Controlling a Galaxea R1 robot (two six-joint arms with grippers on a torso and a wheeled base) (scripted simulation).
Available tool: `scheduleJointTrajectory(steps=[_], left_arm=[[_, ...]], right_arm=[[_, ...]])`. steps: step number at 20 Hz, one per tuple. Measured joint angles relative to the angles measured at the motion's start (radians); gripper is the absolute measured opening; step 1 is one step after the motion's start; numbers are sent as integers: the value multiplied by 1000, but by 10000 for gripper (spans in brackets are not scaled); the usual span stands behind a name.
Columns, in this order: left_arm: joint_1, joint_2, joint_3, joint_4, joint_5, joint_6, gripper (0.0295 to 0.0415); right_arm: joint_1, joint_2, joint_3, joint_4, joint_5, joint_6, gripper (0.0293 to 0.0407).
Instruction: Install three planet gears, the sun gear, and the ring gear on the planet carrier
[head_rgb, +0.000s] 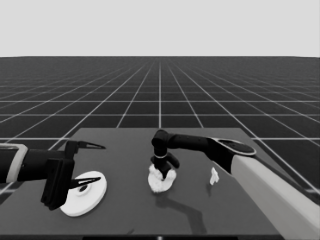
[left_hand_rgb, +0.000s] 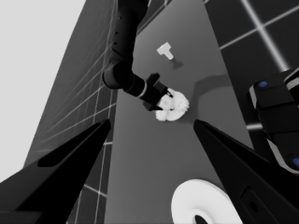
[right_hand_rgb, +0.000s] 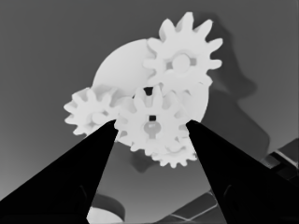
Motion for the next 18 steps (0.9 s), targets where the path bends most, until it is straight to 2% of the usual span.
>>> scheduleJointTrajectory(steps=[11, 13, 14, 18], left_arm=[[0, 0, 0, 0, 0, 0, 385], [0, 0, 0, 0, 0, 0, 385], [0, 0, 0, 0, 0, 0, 385], [0, 0, 0, 0, 0, 0, 385]], right_arm=[[0, 0, 0, 0, 0, 115, 309], [0, 0, 0, 0, 0, 125, 369], [0, 0, 0, 0, 0, 127, 380], [0, 0, 0, 0, 0, 130, 384]])
